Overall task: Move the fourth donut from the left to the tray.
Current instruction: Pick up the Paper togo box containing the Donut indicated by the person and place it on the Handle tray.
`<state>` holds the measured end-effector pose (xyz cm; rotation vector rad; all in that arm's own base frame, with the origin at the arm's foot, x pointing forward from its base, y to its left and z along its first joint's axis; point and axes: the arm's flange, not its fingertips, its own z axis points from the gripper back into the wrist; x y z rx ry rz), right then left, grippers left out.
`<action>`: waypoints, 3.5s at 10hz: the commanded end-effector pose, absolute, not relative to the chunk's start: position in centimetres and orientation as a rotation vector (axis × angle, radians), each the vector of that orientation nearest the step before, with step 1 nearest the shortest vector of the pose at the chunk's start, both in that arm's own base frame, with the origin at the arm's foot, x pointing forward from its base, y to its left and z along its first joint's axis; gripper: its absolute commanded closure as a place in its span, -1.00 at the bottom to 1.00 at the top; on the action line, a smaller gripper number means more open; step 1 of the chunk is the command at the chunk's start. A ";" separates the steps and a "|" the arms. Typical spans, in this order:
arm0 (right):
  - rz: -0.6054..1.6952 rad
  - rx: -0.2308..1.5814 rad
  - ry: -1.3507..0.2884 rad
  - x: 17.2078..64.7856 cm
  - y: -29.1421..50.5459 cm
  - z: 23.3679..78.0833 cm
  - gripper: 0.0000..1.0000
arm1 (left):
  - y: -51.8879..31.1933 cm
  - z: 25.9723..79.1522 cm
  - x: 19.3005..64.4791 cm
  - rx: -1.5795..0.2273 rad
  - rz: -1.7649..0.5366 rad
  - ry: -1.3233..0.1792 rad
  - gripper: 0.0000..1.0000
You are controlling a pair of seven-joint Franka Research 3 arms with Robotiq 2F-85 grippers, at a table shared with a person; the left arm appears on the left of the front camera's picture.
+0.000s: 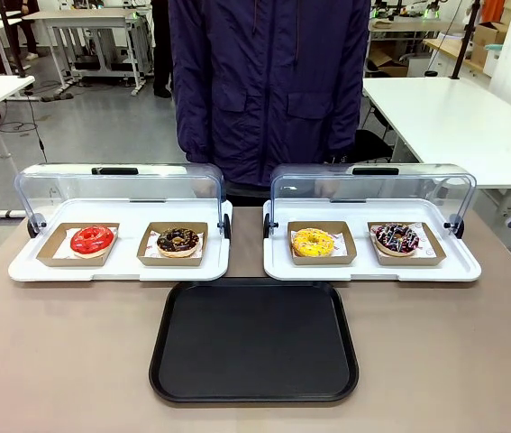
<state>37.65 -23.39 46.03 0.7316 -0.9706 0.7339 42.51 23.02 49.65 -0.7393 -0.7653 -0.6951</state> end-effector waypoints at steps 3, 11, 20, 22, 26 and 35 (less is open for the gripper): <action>0.746 0.733 -1.010 38.0 -23.4 46.0 -1.00 | 23.0 49.7 42.5 -0.748 -0.700 -0.767 -1.00; 0.746 0.733 -1.010 38.0 -23.4 46.0 -1.00 | 23.0 49.7 42.5 -0.748 -0.700 -0.767 -1.00; 0.746 0.733 -1.010 38.0 -23.4 46.0 -1.00 | 23.0 49.7 42.5 -0.748 -0.700 -0.767 -1.00; 0.746 0.733 -1.010 38.0 -23.4 46.0 -1.00 | 23.0 49.7 42.5 -0.748 -0.700 -0.767 -1.00; 0.746 0.733 -1.010 38.0 -23.4 46.0 -1.00 | 23.0 49.7 42.5 -0.748 -0.700 -0.767 -1.00; 0.746 0.733 -1.010 38.0 -23.4 46.0 -1.00 | 23.0 49.7 42.5 -0.748 -0.700 -0.767 -1.00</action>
